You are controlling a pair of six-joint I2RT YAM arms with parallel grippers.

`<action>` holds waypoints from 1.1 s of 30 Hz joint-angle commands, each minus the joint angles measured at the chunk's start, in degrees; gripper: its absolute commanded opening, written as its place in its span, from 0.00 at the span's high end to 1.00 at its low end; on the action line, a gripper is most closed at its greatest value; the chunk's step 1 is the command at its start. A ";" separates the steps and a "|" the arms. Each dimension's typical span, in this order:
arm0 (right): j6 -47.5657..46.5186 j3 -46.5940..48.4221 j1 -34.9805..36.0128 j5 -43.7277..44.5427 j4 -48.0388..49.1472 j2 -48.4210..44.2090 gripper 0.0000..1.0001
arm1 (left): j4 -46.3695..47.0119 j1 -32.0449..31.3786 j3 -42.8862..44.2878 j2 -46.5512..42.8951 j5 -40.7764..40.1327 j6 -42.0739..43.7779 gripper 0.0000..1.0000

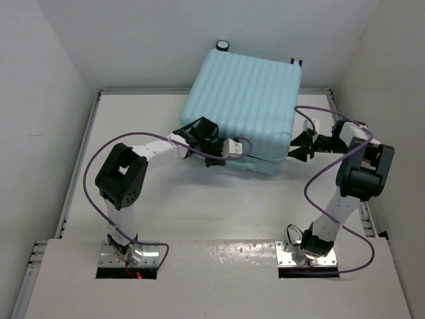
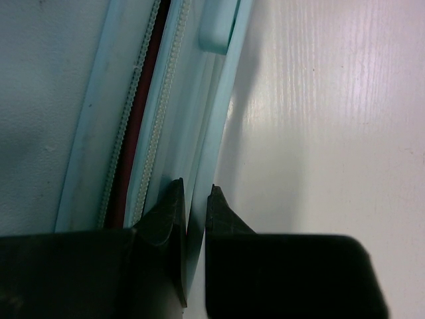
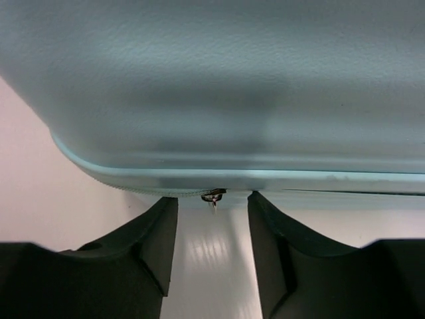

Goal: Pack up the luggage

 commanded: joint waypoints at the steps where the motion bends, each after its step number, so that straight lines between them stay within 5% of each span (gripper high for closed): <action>1: 1.18 2.00 1.13 -4.73 1.54 0.79 0.55 | -7.21 6.66 -2.23 7.80 -31.96 -11.83 1.00; 12: 1.79 -0.02 2.97 -3.32 -0.04 0.88 0.98 | -7.21 6.66 -2.23 7.80 -31.35 -13.59 1.00; 25: 8.48 -10.12 3.50 -2.54 4.97 -6.77 1.00 | -7.74 5.52 -6.44 3.85 -27.57 -17.01 1.00; 33: 8.29 -13.82 3.68 0.53 -4.95 -12.04 1.00 | -7.74 3.24 -5.92 2.08 -25.72 -19.83 1.00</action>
